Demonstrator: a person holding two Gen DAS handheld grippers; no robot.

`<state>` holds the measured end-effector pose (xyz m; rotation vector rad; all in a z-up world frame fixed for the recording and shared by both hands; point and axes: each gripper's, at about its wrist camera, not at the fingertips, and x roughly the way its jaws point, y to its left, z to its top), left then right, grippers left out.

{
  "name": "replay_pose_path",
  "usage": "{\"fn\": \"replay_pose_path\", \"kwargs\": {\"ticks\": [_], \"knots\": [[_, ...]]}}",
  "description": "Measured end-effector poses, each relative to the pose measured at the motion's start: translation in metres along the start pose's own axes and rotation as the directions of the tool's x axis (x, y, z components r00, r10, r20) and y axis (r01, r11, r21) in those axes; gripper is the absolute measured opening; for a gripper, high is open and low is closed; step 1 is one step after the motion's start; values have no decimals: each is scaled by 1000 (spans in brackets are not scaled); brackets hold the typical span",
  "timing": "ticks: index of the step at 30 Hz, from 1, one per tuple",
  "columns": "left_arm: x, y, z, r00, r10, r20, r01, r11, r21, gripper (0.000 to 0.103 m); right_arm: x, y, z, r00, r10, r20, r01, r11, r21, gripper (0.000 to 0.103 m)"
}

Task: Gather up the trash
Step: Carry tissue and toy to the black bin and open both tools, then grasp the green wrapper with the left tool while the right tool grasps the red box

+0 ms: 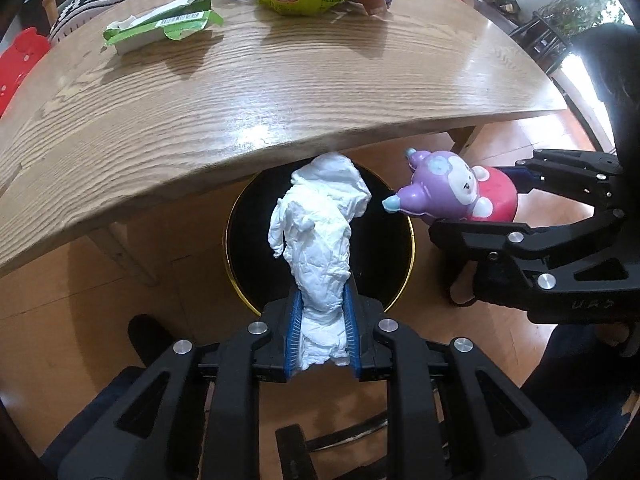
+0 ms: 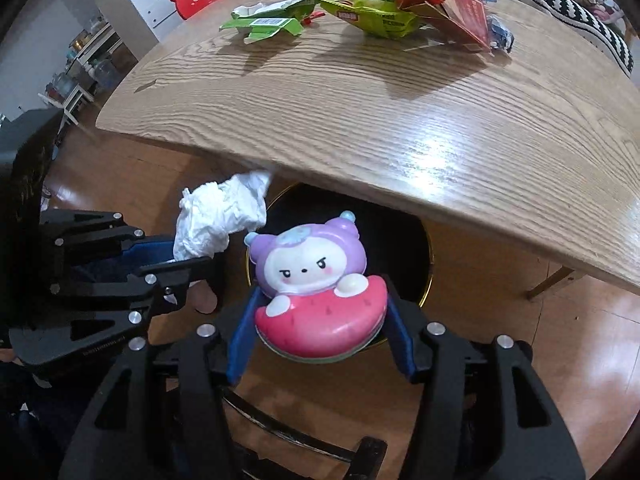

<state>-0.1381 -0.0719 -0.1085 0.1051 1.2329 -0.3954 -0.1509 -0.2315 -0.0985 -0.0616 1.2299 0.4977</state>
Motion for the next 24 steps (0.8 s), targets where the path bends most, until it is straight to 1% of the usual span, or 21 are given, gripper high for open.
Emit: {"fn": "replay_pose_path", "kwargs": {"ticks": [1, 2, 3, 5, 7, 11, 13, 15, 16, 17, 19, 20, 21, 23, 24], "knots": [[0, -1, 0, 1000, 7, 0, -7, 1000, 5, 22, -1, -1, 0, 1000, 2, 4, -2, 1000, 4, 64], [1, -2, 1, 1000, 12, 1, -12, 1000, 11, 30, -2, 0, 1, 1000, 2, 10, -2, 1000, 3, 66], [0, -4, 1, 1000, 17, 6, -17, 1000, 20, 41, -4, 0, 2, 1000, 0, 18, 0, 1000, 1, 69], [-2, -8, 1, 999, 21, 24, -22, 999, 31, 53, -6, 0, 4, 1000, -5, 30, 5, 1000, -3, 69], [-4, -9, 1, 999, 23, 29, -24, 999, 37, 53, -8, -1, 5, 999, -6, 39, 6, 1000, 0, 69], [-6, -6, 3, 999, 21, 32, -22, 1000, 15, 54, -12, -4, 7, 999, -3, 53, 3, 1000, 6, 70], [-9, -5, 4, 999, 23, 43, -24, 1000, 13, 61, -14, -2, 6, 998, -1, 63, 1, 1000, 3, 75], [-13, -4, 5, 998, 29, 62, -30, 999, 12, 76, -19, 0, 8, 996, -5, 86, 6, 1000, -5, 79], [-16, -4, 6, 996, 37, 76, -38, 999, 11, 80, -24, 1, 9, 994, -5, 106, 6, 1000, -9, 82], [-22, -5, 7, 994, 48, 97, -49, 999, 9, 85, -29, 1, 10, 993, 0, 122, 2, 1000, -9, 82], [-35, -5, 9, 989, 43, 140, -44, 999, 6, 88, -46, 1, 14, 984, 19, 180, -18, 1000, -7, 84], [-43, -4, 11, 985, 35, 168, -36, 999, 4, 92, -53, 0, 17, 979, 24, 204, -24, 1000, -7, 87], [-49, -3, 12, 981, 35, 192, -35, 999, -2, 94, -63, -1, 20, 970, 28, 240, -28, 1000, -5, 92], [-63, 4, 18, 969, 53, 242, -48, 998, -28, 94, -80, -6, 27, 954, 21, 299, -23, 1000, 2, 94], [-67, 8, 21, 966, 61, 252, -52, 998, -42, 94, -85, -9, 31, 948, 16, 318, -20, 1000, 10, 94]]}}
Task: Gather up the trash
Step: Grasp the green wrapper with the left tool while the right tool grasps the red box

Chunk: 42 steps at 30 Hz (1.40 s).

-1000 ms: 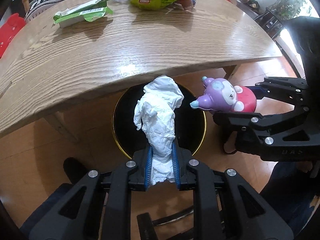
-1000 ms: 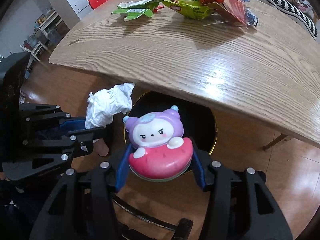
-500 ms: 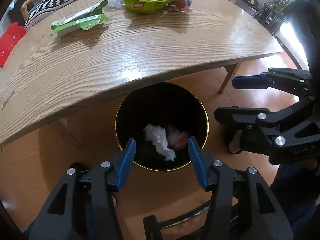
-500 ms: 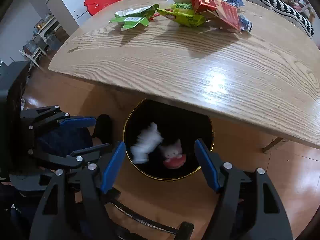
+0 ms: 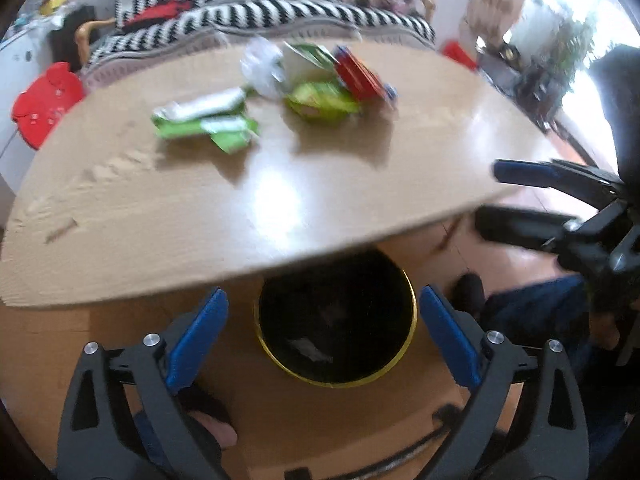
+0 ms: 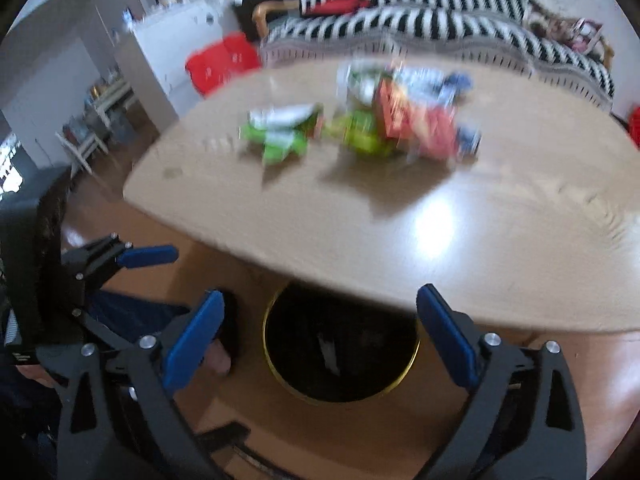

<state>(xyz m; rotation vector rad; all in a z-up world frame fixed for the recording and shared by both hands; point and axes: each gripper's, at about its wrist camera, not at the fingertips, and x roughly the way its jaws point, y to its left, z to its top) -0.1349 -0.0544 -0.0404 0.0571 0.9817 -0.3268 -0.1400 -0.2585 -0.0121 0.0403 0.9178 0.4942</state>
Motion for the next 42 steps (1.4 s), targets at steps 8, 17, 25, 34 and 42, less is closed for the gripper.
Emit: {"fn": "replay_pose_path", "kwargs": {"ticks": [8, 17, 25, 34, 42], "knots": [[-15, 50, 67, 990, 112, 86, -105, 991, -82, 95, -4, -45, 62, 998, -45, 53, 39, 993, 115, 94], [26, 97, 135, 993, 116, 38, -106, 975, -198, 96, 43, -95, 105, 998, 55, -13, -48, 948, 314, 94], [75, 112, 125, 994, 104, -38, -110, 946, -305, 96, 70, -109, 101, 997, 67, -31, -50, 921, 386, 94], [118, 135, 129, 995, 64, -77, -93, 870, -483, 96, 86, -110, 107, 996, 79, -38, -55, 898, 436, 94], [117, 120, 142, 997, 72, -11, -69, 889, -453, 21, 100, -124, 105, 987, 161, -13, -127, 820, 558, 94]]}}
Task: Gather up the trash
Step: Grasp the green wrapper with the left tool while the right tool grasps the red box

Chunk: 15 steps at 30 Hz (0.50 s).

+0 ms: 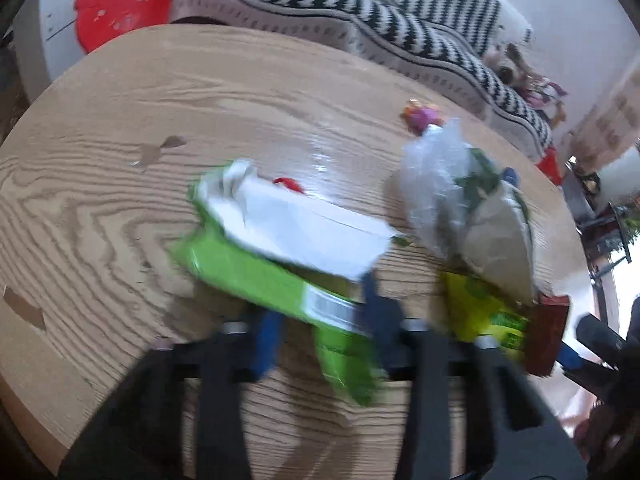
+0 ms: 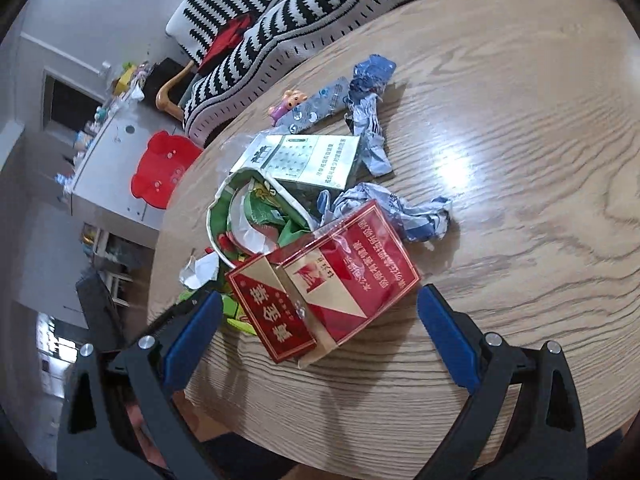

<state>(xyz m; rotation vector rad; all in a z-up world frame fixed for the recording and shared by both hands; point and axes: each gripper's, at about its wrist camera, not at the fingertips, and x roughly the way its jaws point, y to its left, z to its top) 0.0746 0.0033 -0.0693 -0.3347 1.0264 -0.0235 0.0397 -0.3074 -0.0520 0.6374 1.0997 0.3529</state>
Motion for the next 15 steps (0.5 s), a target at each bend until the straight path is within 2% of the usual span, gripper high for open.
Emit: {"fn": "replay_pose_path", "kwargs": {"ticks": [3, 5, 7, 11, 15], "knots": [[-10, -4, -1, 1000, 12, 24, -12, 999, 29, 7, 1, -4, 1, 1000, 19, -9, -19, 999, 35, 94], [-20, -5, -1, 999, 4, 38, -6, 999, 44, 3, 2, -9, 0, 999, 36, -15, -35, 997, 65, 94], [-31, -6, -3, 998, -1, 57, -3, 998, 63, 3, 3, -15, 0, 998, 61, -26, -58, 993, 99, 94], [-53, -16, -6, 991, 34, 127, -55, 984, 167, 2, 8, -25, 3, 993, 113, -32, -105, 978, 180, 94], [-68, -19, -13, 991, 5, 134, -34, 976, 214, 2, 14, -31, 8, 985, 169, -19, -159, 954, 252, 94]]}}
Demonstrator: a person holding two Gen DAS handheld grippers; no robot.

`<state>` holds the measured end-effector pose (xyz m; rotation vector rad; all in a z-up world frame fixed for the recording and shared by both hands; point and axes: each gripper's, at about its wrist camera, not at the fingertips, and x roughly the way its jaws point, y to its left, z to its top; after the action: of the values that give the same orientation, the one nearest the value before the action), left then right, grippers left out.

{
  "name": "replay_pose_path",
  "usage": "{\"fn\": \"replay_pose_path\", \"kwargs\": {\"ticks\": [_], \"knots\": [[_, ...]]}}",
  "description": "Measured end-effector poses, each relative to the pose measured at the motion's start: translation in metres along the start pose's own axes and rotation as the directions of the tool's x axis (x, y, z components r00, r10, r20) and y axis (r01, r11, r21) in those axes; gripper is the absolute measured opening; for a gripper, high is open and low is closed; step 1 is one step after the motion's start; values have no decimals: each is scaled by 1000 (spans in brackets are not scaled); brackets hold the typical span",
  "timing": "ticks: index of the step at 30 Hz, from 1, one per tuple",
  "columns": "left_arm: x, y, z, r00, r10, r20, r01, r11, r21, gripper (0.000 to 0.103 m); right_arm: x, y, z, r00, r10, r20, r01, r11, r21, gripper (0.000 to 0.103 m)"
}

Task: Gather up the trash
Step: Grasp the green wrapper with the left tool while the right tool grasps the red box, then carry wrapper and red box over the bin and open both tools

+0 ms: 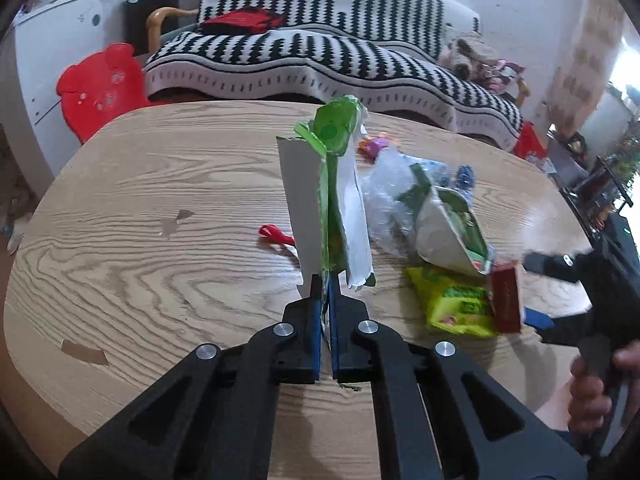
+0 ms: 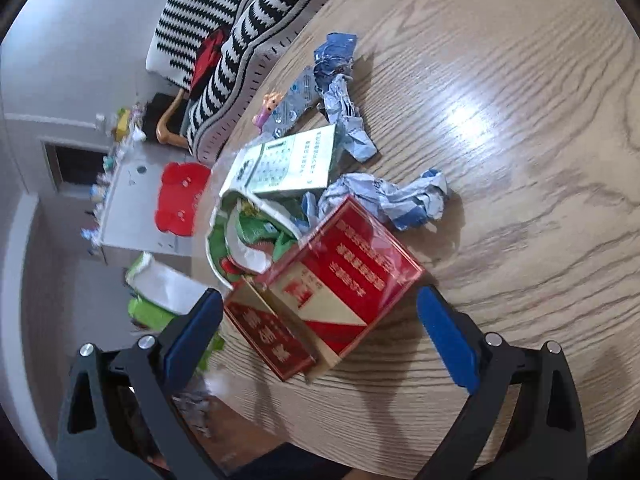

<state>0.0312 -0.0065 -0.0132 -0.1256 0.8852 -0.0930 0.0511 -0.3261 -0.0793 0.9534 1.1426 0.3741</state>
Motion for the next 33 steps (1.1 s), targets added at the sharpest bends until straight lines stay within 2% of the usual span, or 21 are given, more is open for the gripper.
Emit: {"fn": "replay_pose_path", "kwargs": {"ticks": [5, 8, 9, 10, 14, 17, 23, 26, 31, 33], "knots": [[-5, -6, -6, 1000, 11, 1, -11, 999, 49, 2, 12, -4, 6, 1000, 13, -6, -12, 999, 46, 92], [-7, -7, -11, 1000, 8, -9, -7, 998, 69, 2, 15, -4, 7, 1000, 2, -8, -2, 998, 55, 78], [-8, -8, -13, 1000, 11, -9, -10, 997, 76, 2, 14, -4, 6, 1000, -3, -5, 3, 998, 56, 71], [-10, -8, -14, 1000, 15, -8, -15, 996, 83, 2, 13, -5, 5, 1000, -3, -6, 3, 999, 52, 57], [-17, -11, -18, 1000, 28, 4, -28, 992, 124, 2, 4, 5, -1, 999, -31, 10, 32, 999, -28, 56], [-21, -12, -21, 1000, 24, 6, -25, 990, 140, 2, -9, 14, -7, 998, -45, 52, 49, 996, -79, 56], [-32, -18, -29, 1000, 1, 9, -2, 984, 176, 2, -37, 34, -19, 992, -66, 108, 89, 969, -228, 56], [-39, -21, -36, 1000, -19, 7, 18, 983, 184, 2, -51, 43, -29, 988, -88, 130, 125, 942, -311, 56], [-51, -25, -52, 995, -87, -52, 96, 976, 197, 2, -63, 55, -63, 985, -133, 112, 171, 868, -466, 56], [-58, -28, -62, 994, -94, -59, 105, 969, 224, 2, -67, 57, -78, 984, -144, 107, 178, 843, -508, 56]]}}
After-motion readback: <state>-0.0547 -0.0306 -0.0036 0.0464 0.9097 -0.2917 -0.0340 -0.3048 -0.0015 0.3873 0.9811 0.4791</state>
